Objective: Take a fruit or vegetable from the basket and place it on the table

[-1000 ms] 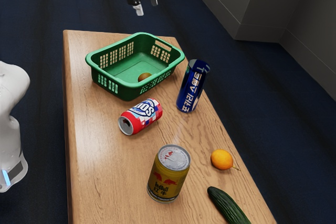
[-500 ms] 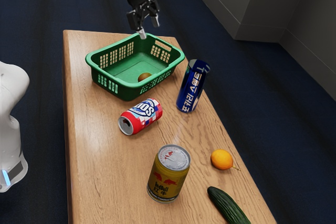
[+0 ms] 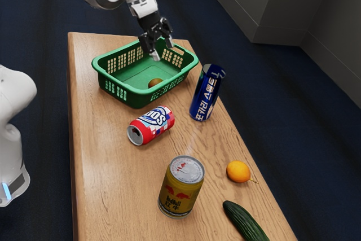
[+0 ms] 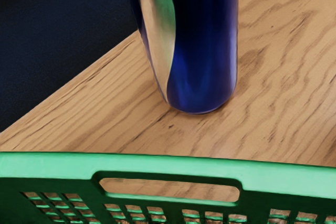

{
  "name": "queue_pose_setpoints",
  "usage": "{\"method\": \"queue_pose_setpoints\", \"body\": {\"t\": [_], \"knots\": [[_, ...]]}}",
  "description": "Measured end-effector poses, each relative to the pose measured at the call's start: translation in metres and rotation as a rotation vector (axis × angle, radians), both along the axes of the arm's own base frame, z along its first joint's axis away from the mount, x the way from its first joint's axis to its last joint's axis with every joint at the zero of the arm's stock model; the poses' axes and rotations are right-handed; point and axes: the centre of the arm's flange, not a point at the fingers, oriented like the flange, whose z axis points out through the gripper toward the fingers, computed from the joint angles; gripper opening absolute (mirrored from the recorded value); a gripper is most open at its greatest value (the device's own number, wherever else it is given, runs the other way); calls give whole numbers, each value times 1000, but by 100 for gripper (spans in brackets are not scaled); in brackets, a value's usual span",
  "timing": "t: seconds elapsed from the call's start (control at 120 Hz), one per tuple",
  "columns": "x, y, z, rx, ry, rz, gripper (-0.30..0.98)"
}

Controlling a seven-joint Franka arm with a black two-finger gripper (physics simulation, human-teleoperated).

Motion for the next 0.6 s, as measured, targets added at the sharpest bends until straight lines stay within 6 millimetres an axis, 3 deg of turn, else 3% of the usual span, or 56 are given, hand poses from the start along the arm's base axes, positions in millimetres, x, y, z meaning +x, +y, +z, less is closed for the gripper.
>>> {"method": "queue_pose_setpoints", "body": {"t": [0.3, 0.6], "knots": [[-11, 15, -42, -46, 83, -26, 67], [9, 21, -75, -34, 130, -16, 67]]}}
